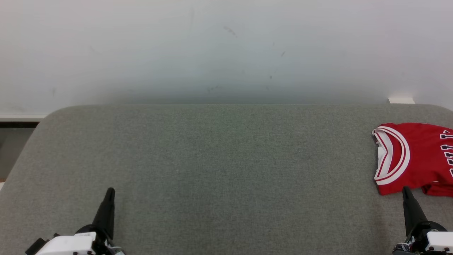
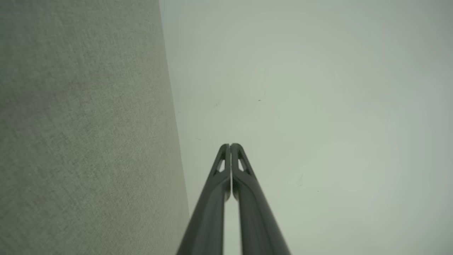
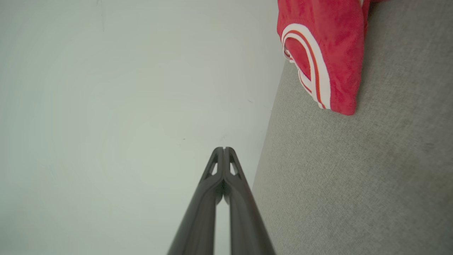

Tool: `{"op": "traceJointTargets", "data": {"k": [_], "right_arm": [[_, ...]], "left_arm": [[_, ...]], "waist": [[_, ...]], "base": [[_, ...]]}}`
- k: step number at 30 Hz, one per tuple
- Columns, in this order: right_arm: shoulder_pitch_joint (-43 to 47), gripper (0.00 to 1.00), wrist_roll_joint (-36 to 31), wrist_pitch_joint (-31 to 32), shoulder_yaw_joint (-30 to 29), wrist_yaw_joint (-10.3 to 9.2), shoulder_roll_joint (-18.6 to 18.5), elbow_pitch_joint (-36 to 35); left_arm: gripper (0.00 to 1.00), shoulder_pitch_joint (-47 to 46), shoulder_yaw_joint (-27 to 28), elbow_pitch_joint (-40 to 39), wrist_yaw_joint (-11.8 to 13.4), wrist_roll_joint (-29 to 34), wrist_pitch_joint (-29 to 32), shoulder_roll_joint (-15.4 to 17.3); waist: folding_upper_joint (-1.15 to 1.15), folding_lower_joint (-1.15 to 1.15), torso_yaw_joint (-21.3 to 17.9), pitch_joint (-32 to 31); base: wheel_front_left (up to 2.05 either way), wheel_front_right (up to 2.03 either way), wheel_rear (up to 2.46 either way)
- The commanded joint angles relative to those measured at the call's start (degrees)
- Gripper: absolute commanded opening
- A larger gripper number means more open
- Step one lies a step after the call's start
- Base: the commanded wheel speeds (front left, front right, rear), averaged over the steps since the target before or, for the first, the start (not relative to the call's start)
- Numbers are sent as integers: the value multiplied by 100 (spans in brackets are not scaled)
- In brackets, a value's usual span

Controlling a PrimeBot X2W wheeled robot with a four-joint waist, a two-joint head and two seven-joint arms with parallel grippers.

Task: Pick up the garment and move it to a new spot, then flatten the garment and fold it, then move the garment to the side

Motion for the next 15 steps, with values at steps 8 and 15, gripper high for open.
{"op": "traceJointTargets", "data": {"k": [8, 15], "right_arm": [[-44, 0, 5, 28, -23, -13, -46, 2], [-44, 0, 4, 28, -22, -14, -45, 2]], "left_arm": [[0, -47, 25, 3, -29, -52, 33, 10], [0, -46, 32, 3, -28, -40, 43, 3]], "waist": [[0, 0, 0, 0], [0, 0, 0, 0]], "base": [[0, 0, 0], [0, 0, 0]]}}
